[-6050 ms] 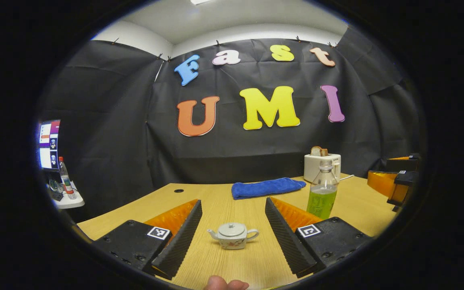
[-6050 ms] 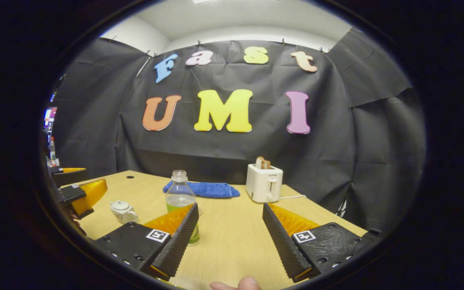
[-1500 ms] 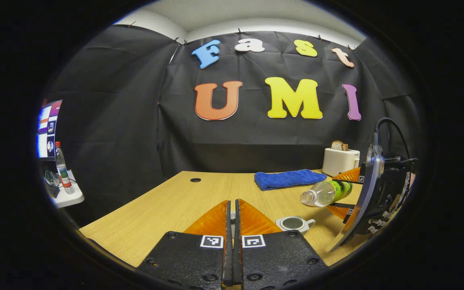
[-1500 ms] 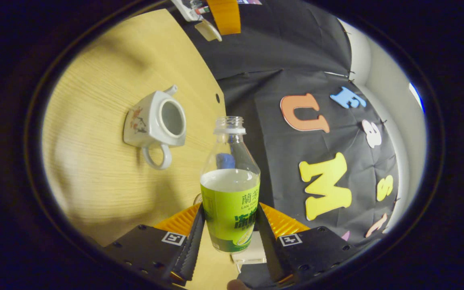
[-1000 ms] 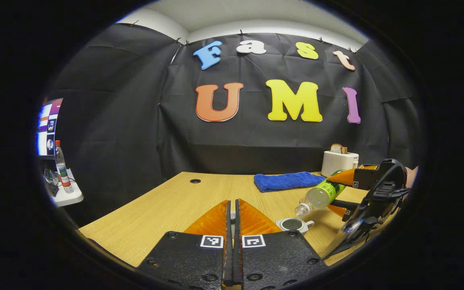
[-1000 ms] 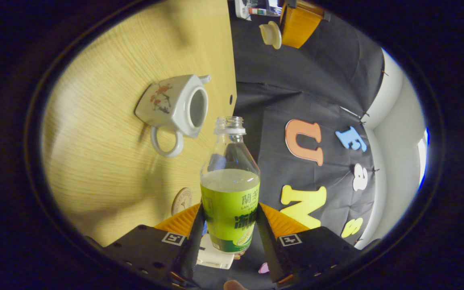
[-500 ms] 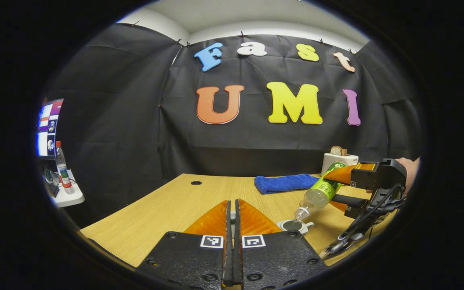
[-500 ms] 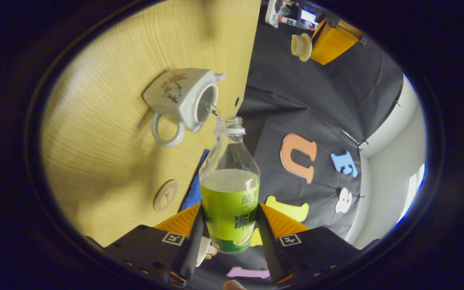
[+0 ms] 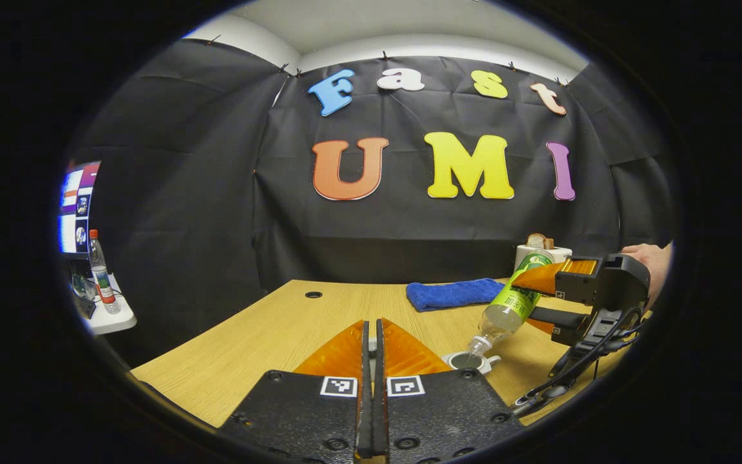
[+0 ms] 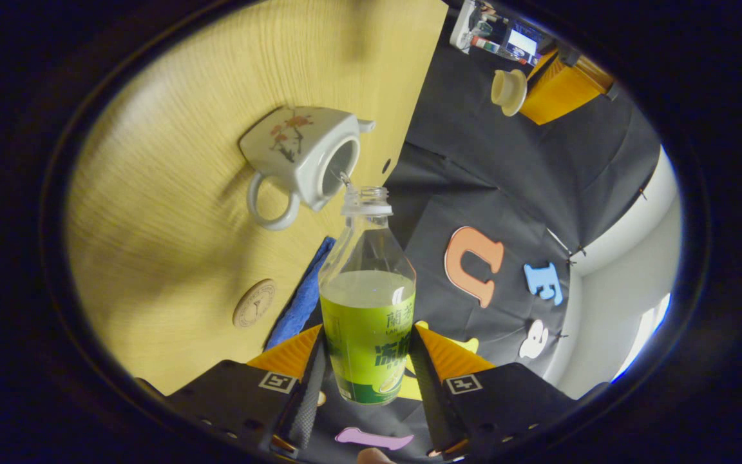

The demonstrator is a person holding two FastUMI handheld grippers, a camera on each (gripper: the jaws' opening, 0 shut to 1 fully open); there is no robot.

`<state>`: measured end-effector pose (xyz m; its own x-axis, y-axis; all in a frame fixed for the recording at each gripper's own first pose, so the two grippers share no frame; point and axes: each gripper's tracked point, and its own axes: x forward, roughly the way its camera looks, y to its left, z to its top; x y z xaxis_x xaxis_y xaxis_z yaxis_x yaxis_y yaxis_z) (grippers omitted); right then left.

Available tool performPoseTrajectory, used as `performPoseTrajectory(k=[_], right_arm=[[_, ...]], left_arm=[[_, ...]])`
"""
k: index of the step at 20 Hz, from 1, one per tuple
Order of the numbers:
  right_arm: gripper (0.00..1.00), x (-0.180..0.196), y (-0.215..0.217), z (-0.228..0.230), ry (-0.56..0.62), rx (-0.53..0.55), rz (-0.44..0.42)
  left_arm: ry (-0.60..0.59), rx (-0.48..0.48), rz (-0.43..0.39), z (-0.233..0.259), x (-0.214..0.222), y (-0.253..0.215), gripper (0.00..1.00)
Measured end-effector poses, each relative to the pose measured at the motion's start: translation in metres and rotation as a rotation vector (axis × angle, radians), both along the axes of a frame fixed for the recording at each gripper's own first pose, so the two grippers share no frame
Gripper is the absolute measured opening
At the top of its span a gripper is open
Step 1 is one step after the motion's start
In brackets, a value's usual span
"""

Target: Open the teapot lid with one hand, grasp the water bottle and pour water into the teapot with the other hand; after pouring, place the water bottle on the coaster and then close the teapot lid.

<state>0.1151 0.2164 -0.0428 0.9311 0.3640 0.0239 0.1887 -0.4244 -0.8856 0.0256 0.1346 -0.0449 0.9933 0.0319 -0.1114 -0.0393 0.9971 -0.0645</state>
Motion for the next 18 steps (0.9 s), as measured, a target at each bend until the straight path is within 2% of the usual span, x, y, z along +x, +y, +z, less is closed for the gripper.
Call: performPoseTrajectory(k=[18], right_arm=[[0.69,-0.002,0.006,0.009,-0.018,-0.025,0.009]], left_arm=[[-0.014,-0.009,0.024,0.006,-0.004,0.012,0.02]])
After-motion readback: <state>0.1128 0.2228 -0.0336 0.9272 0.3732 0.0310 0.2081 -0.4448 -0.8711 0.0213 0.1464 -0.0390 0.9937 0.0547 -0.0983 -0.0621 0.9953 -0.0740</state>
